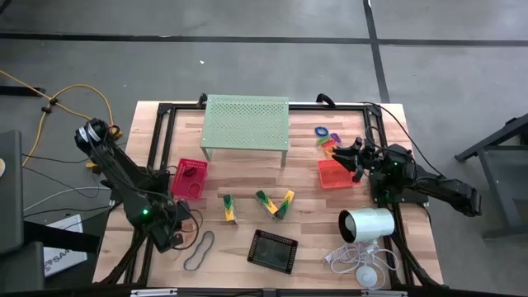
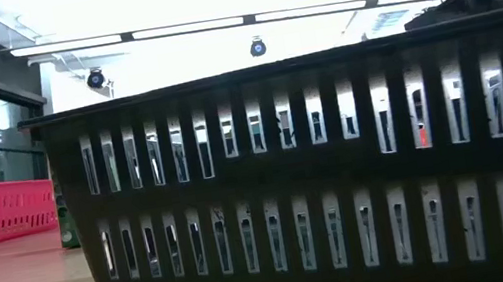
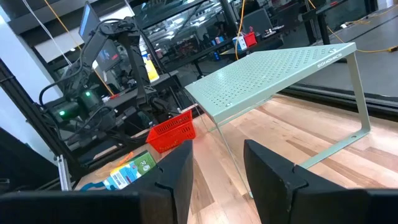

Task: Pick & Place Office Desk Supplies
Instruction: Put the yellow rubber band into the red bin

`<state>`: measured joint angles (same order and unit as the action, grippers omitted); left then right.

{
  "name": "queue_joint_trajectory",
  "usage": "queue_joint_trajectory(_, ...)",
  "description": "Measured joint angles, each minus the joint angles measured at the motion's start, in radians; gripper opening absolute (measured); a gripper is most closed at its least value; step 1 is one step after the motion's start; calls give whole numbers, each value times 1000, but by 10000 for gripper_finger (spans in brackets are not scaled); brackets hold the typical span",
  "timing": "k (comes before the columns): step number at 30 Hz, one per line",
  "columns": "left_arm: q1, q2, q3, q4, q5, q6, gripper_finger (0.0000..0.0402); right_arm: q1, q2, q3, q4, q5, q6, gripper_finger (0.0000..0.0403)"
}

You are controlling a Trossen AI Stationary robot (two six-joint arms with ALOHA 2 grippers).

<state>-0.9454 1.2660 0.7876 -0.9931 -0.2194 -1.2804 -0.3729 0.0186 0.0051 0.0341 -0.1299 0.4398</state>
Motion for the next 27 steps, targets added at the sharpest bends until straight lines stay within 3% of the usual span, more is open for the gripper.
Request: queue_joint_trajectory(27,-16,168,0,34,12,54,79,0,0,0,0,0,0,130)
